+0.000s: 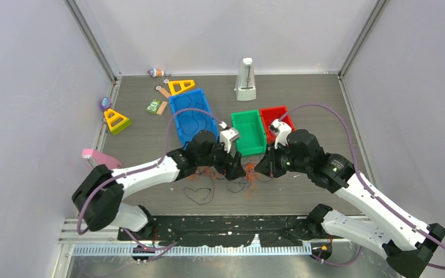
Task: Untangle the cables
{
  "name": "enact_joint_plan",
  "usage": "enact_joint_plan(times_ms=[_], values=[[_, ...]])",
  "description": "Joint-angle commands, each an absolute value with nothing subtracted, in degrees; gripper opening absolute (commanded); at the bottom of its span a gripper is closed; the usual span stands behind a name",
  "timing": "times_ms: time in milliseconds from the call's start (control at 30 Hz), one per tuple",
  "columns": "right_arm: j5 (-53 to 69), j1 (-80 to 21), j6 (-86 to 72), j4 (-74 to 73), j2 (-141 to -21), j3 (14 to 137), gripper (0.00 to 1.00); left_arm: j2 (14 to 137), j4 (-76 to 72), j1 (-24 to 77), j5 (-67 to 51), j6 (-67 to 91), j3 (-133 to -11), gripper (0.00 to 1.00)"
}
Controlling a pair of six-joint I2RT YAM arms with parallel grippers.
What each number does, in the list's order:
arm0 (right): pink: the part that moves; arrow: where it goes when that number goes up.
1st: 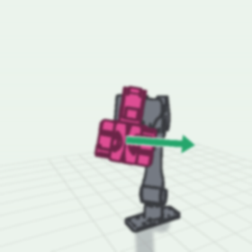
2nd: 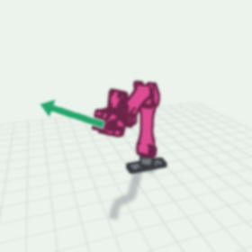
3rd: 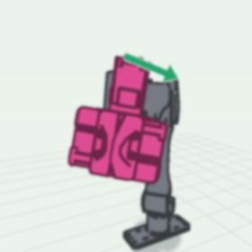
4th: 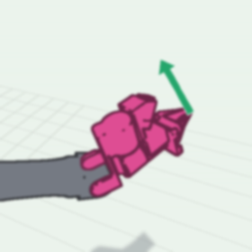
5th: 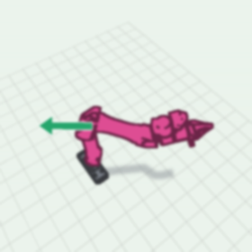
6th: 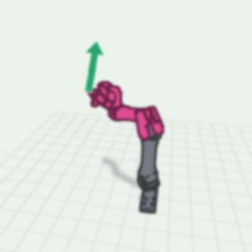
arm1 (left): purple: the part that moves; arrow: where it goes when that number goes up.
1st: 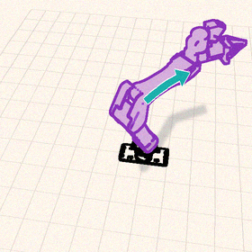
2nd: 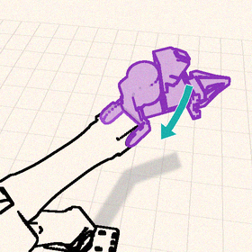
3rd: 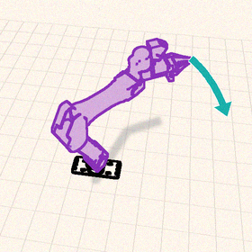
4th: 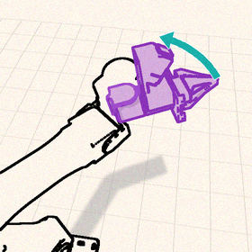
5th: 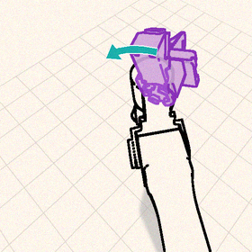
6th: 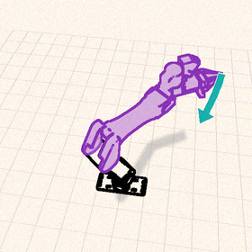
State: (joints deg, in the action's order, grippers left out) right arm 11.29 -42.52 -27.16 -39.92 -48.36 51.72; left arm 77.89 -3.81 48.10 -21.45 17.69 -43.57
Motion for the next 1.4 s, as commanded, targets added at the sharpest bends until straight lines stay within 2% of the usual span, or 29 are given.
enact_joint_plan(times_ms=[0,67,100,167,267,333,367,467,567,800,1067,1367], values=[[13.7,-42.2,-28.7,-36.2,-47.5,55.1,0.05,83.1,-13.7,50.0,-25.4,19.7,-47.8,0.81],[13.7,-42.2,-29.0,-35.8,-47.3,55.7,0.05,85.6,-15.7,51.0,-25.6,21.2,-48.4,0.78],[13.7,-42.2,-29.1,-35.7,-47.3,56.0,0.05,86.8,-16.3,51.2,-24.7,22.1,-48.5,0.71],[13.6,-42.1,-28.0,-35.8,-47.0,57.5,0.06,89.5,-15.6,51.1,-20.7,25.2,-48.5,0.46],[11.3,-41.8,-25.3,-39.5,-45.3,64.0,0.05,91.4,-16.8,50.6,-18.0,27.8,-46.3,0.3],[8.6,-41.6,-23.7,-42.8,-44.4,69.2,0.05,92.1,-17.7,50.4,-16.8,28.6,-44.7,0.08],[6.6,-41.5,-22.9,-43.8,-44.1,70.8,0.05,92.4,-17.3,50.3,-16.1,28.7,-44.2,0.0],[1.7,-41.4,-22.0,-47.4,-43.6,76.9,0.05,92.5,-16.7,50.2,-15.4,29.0,-43.0,0.0],[-9.3,-41.4,-21.4,-49.2,-42.4,79.8,0.05,91.3,-16.6,50.2,-14.3,29.4,-40.2,0.0],[-29.3,-41.4,-19.4,-50.2,-40.5,82.7,0.05,83.2,-8.5,50.1,-7.2,27.8,-34.6,0.0],[-35.1,-41.4,-17.5,-50.5,-44.0,82.5,0.05,73.0,7.8,49.8,4.5,26.6,-33.8,0.0],[-22.0,-41.4,-16.9,-45.1,-49.2,77.6,0.05,67.0,11.3,49.9,3.0,23.6,-36.7,0.0]])
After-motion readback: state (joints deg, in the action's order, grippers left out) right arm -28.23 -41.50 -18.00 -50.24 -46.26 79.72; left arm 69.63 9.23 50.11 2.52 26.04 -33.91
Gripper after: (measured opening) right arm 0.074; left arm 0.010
